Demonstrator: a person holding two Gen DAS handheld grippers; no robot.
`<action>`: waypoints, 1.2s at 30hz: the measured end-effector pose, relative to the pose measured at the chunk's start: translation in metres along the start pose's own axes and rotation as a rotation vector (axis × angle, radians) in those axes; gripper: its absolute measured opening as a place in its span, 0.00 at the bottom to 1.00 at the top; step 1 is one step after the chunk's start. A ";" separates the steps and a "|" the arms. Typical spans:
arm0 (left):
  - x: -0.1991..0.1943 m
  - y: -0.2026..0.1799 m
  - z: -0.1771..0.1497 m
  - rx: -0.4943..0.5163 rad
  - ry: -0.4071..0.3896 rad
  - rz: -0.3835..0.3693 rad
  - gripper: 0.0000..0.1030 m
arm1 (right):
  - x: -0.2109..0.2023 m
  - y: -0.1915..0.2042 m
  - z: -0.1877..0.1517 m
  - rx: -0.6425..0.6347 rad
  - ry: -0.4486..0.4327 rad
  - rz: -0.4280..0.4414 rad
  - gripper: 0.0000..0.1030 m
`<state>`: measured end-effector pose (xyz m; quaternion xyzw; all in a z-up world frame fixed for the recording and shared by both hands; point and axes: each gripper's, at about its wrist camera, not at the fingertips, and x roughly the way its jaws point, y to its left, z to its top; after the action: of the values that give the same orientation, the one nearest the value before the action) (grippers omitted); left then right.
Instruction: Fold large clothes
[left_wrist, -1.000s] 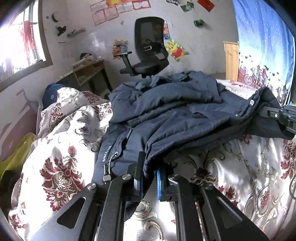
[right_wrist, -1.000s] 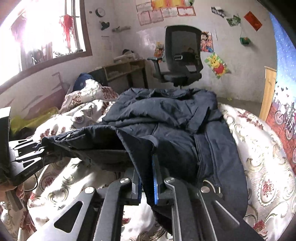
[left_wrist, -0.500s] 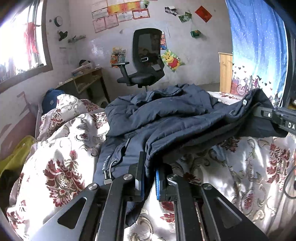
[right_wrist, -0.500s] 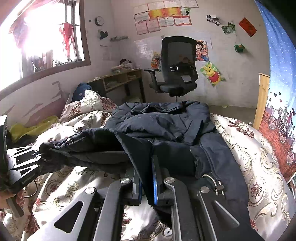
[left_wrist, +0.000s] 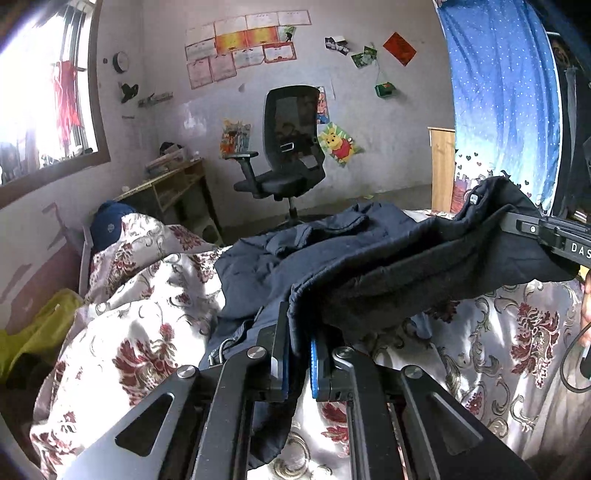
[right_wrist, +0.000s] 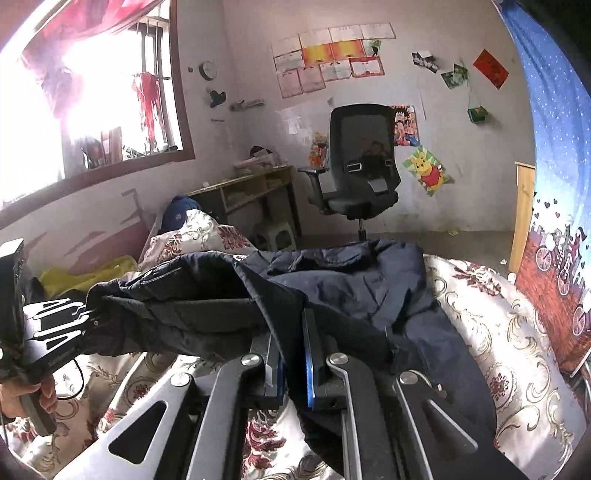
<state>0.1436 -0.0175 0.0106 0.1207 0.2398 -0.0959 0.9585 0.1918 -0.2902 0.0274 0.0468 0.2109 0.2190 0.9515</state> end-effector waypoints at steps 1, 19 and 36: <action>0.003 0.001 0.003 -0.008 0.000 -0.001 0.06 | 0.002 -0.001 0.002 -0.002 0.003 0.001 0.08; 0.080 0.036 0.072 -0.049 -0.007 0.039 0.06 | 0.096 -0.024 0.083 -0.099 0.038 0.011 0.07; 0.235 0.093 0.118 -0.063 0.070 0.038 0.06 | 0.242 -0.056 0.137 -0.234 0.109 -0.037 0.07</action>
<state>0.4212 0.0092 0.0156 0.0981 0.2739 -0.0656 0.9545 0.4689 -0.2343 0.0495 -0.0806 0.2362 0.2265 0.9415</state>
